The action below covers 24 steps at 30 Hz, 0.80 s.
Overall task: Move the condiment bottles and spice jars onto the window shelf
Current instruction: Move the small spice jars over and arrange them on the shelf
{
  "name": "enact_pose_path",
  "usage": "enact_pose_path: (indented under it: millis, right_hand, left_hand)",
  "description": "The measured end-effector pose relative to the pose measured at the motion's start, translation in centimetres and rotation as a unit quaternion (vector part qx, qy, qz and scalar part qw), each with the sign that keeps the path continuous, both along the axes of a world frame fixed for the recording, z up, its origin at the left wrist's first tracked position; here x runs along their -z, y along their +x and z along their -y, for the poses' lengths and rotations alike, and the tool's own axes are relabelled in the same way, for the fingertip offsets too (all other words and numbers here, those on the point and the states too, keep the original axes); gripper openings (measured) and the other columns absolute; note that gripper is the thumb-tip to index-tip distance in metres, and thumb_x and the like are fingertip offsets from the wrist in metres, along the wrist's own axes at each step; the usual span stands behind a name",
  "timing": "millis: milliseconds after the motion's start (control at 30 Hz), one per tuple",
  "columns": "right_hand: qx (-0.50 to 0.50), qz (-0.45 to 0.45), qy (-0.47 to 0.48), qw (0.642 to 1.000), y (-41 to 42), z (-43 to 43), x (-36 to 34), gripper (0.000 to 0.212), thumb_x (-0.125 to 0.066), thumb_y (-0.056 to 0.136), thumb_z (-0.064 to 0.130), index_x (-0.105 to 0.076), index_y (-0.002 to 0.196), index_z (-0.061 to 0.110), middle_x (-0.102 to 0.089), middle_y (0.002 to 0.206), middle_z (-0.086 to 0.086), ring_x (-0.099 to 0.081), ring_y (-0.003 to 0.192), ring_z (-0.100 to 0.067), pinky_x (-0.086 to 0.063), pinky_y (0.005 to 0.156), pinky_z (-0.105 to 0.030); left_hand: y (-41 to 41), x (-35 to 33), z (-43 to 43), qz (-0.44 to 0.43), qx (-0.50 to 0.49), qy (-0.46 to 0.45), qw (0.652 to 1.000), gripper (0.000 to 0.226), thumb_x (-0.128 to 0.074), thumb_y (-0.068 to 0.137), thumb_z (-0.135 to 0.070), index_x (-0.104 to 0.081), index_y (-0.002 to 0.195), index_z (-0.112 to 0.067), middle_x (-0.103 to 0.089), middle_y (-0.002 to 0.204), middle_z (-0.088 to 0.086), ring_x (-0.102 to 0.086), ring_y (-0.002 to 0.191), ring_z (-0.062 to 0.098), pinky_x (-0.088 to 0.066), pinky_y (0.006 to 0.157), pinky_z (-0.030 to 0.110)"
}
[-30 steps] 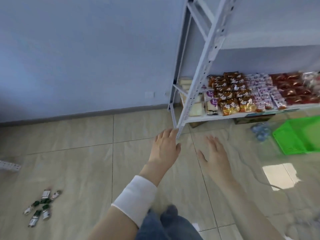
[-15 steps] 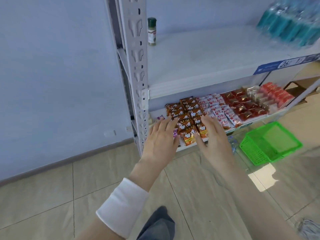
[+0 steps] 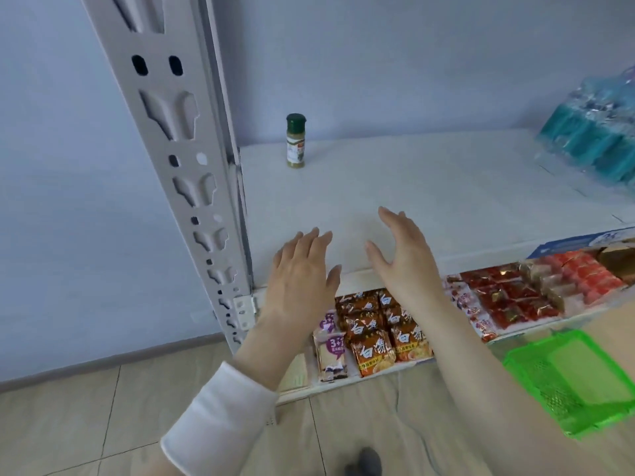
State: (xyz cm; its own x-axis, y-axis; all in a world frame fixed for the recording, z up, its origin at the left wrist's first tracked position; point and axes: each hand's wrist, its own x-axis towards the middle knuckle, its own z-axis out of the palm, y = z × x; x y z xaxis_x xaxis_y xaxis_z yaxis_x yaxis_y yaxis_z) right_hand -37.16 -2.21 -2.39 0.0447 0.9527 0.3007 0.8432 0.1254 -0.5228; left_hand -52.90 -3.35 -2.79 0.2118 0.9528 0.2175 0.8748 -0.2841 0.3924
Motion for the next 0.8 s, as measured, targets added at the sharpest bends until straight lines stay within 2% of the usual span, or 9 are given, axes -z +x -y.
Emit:
enact_pose_path:
  millis: [100,267,400,533,700,800]
  right_hand:
    - [-0.045,-0.027,-0.022,0.998,1.4,-5.2,-0.1,0.058,-0.051,0.092,0.036,-0.030,0.144,0.021,-0.032,0.150,-0.002,-0.021,0.142,-0.016,-0.018,0.111,-0.024]
    - [-0.134,-0.069,-0.053,0.987,3.2,-12.2,-0.9,0.060,-0.060,0.088,0.031,-0.036,0.141,0.014,-0.041,0.143,-0.002,-0.035,0.135,-0.015,-0.022,0.104,-0.016]
    - [-0.167,-0.112,-0.098,0.975,2.4,-17.5,-1.1,0.061,-0.066,0.084,0.031,-0.041,0.137,0.013,-0.048,0.138,-0.003,-0.042,0.130,-0.016,-0.029,0.104,-0.023]
    - [-0.189,-0.140,-0.113,0.965,0.3,-21.7,-1.5,0.062,-0.068,0.082,0.031,-0.042,0.135,0.013,-0.050,0.136,-0.003,-0.044,0.128,-0.016,-0.030,0.101,-0.021]
    - [-0.188,-0.149,-0.118,0.964,-3.0,-25.8,-1.7,0.070,-0.073,0.077,0.033,-0.041,0.136,0.012,-0.050,0.136,-0.005,-0.044,0.127,-0.018,-0.033,0.101,-0.027]
    - [-0.191,-0.146,-0.123,0.963,-4.3,-27.2,-1.2,0.069,-0.074,0.077,0.030,-0.042,0.135,0.013,-0.051,0.136,-0.005,-0.046,0.125,-0.020,-0.034,0.096,-0.026]
  left_hand:
    - [1.4,-0.1,-3.2,-0.005,-0.053,-0.014,0.998,0.052,-0.040,0.097,-0.033,-0.025,0.144,-0.020,-0.025,0.153,0.001,-0.019,0.142,0.020,-0.012,0.114,0.033]
    - [2.7,-0.7,-7.2,0.008,-0.160,-0.033,0.986,0.051,-0.039,0.097,-0.034,-0.025,0.144,-0.020,-0.024,0.153,0.001,-0.019,0.141,0.020,-0.013,0.114,0.034]
    - [3.0,-1.3,-9.2,0.015,-0.227,-0.042,0.973,0.051,-0.040,0.097,-0.034,-0.026,0.144,-0.020,-0.025,0.152,0.000,-0.021,0.141,0.021,-0.015,0.114,0.034]
    - [2.7,-1.5,-10.5,0.015,-0.264,-0.040,0.964,0.050,-0.043,0.096,-0.032,-0.030,0.142,-0.018,-0.029,0.151,0.002,-0.025,0.139,0.022,-0.018,0.113,0.034]
    - [1.6,-1.5,-12.6,-0.005,-0.274,-0.031,0.961,0.050,-0.043,0.096,-0.033,-0.030,0.142,-0.017,-0.030,0.150,0.002,-0.027,0.138,0.021,-0.019,0.112,0.032]
    - [1.0,-1.2,-13.4,-0.008,-0.279,-0.037,0.960,0.051,-0.042,0.096,-0.033,-0.029,0.142,-0.017,-0.030,0.150,0.002,-0.027,0.138,0.021,-0.019,0.112,0.032]
